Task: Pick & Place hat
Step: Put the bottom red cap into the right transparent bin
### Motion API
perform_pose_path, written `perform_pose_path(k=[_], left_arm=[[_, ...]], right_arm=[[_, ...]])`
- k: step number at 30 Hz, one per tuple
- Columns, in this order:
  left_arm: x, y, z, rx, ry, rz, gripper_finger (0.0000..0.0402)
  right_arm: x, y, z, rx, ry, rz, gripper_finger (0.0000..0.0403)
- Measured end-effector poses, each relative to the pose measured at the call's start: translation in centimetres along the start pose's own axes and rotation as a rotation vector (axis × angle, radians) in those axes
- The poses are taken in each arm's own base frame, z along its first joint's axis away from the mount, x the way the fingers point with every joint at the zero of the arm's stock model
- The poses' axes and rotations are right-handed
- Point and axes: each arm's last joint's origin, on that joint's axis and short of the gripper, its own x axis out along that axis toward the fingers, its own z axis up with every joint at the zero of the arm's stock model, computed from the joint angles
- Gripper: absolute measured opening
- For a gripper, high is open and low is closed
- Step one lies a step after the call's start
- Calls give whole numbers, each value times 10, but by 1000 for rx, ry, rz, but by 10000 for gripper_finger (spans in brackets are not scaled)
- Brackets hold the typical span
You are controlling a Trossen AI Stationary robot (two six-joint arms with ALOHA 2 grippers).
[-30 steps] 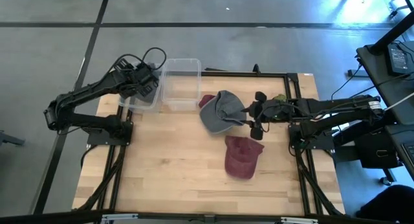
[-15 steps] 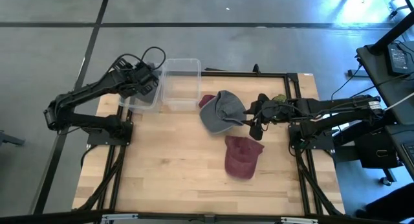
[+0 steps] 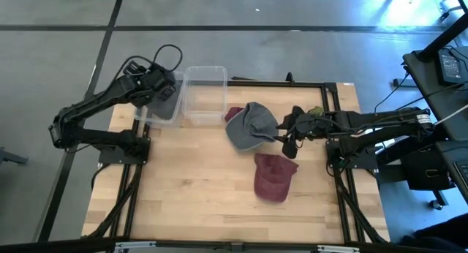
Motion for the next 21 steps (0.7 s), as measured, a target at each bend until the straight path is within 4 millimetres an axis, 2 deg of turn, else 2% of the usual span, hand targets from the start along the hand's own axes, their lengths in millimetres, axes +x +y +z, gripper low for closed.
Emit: perform_pose_path(k=[4,9,14,21], left_arm=[[-6,-1,4,-120,-52,-124,226],[-20,-12,18,-259,-197,-533,226],[-31,-35,33,-283,-433,-787,228],[-44,-65,28,-252,-588,-959,227]], right_arm=[[0,0,-12,102,153,53,200],[2,-2,-30,288,364,1,200],[29,4,-56,243,411,0,200],[68,11,-94,192,413,17,200]])
